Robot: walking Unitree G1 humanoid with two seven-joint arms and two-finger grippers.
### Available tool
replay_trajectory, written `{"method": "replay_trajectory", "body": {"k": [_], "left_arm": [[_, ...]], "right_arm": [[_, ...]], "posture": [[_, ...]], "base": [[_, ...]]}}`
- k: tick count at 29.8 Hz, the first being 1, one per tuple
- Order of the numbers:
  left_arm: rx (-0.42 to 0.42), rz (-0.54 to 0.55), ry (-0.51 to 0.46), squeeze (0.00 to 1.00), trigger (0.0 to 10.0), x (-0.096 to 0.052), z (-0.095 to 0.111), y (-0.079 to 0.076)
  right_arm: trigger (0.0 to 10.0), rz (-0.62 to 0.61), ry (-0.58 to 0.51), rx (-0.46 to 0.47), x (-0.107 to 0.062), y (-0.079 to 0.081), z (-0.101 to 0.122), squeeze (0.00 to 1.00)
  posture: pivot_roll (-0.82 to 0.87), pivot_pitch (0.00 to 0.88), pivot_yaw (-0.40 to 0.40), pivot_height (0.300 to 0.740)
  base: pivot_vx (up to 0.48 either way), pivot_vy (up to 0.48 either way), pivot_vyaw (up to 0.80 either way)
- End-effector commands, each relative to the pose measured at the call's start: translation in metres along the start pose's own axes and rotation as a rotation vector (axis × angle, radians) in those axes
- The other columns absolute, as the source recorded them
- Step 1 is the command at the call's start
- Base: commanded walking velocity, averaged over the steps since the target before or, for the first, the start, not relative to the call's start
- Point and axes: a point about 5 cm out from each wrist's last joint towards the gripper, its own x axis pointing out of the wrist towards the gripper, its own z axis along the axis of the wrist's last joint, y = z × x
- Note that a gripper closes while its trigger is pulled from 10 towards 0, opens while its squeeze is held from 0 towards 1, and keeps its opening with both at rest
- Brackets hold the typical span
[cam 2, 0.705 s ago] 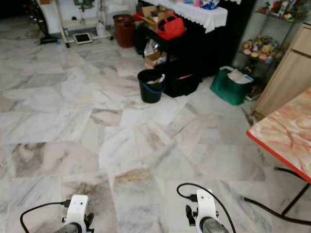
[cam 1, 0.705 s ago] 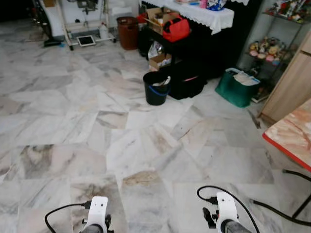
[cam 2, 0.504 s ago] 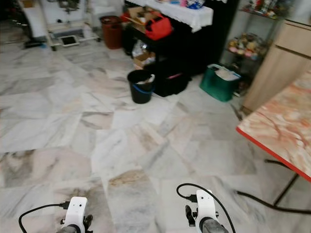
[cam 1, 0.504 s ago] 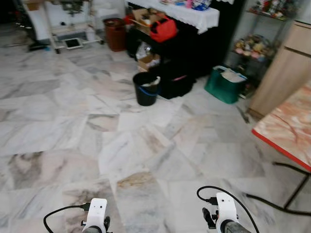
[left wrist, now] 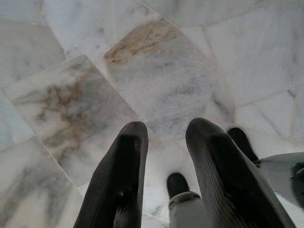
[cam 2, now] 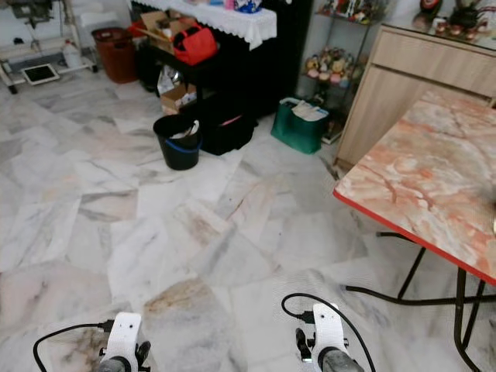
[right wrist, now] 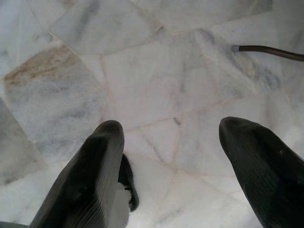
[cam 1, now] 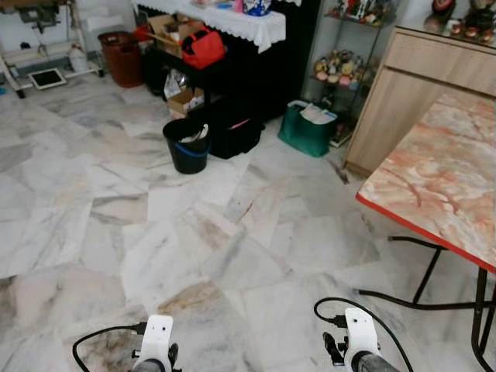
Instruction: Setting the table
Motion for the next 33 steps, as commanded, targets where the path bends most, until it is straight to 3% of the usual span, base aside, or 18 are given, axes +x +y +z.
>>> {"method": "replay_trajectory", "body": {"k": [1,4,33], "left_arm": [[0.019,0.001,0.001,0.00,10.0,-0.0001,-0.0004,0.0006],[0.005,0.008,0.005,0.00,10.0,-0.0003,-0.0014,0.0011],[-0.012,0.013,-0.004,0.00,10.0,0.0001,0.0008,0.0019]], "right_arm": [[10.0,-0.002,0.000,0.006,0.0001,-0.0004,0.0006,0.00],[10.0,-0.003,-0.001,0.006,0.0002,-0.0006,0.0011,0.00],[10.0,-0.009,-0.021,0.031,0.0010,0.0006,0.0055,0.00]], "posture": [[0.00,0.000,-0.022,0.740],[0.00,0.000,-0.025,0.740],[0.01,0.000,-0.019,0.740]], "base": [[0.000,-0.480,-0.78],[0.000,-0.480,-0.78],[0.000,0.000,-0.75]]}}
